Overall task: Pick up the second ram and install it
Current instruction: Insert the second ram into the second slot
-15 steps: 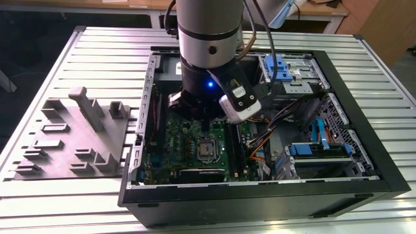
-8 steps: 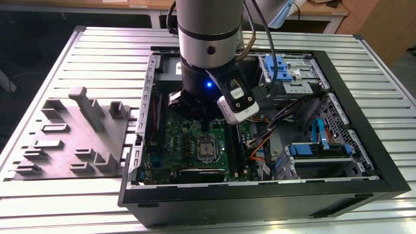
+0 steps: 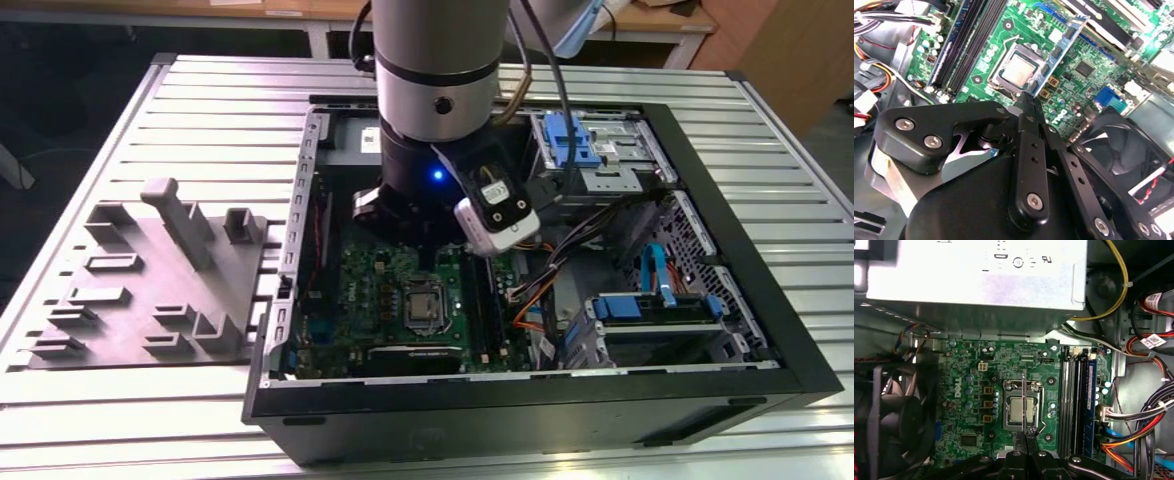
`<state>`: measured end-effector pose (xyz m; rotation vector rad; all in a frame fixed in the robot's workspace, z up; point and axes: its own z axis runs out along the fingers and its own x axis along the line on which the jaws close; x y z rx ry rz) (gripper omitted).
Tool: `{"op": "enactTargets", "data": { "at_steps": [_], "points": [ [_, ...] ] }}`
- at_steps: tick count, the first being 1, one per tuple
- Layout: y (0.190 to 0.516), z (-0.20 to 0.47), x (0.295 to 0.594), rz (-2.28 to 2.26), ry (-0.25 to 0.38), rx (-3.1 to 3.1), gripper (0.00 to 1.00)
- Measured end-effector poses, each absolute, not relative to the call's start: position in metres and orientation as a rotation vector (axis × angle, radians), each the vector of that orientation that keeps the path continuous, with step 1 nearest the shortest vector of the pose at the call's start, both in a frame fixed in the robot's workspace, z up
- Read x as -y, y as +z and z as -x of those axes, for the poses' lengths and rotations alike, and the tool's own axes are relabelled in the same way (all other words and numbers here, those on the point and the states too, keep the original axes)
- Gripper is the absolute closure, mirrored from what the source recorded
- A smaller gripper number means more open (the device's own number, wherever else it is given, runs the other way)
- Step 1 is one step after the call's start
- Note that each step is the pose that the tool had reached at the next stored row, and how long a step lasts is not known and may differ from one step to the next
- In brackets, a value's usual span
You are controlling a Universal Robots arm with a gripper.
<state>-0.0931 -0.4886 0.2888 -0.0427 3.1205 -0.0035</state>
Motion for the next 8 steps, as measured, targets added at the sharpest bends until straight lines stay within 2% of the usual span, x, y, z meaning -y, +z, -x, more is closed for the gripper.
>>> {"op": "enactTargets", "data": {
  "at_steps": [8],
  "points": [
    [0.2872, 0.0832, 0.4887, 0.043, 0.011, -3.120, 0.89]
  ]
}}
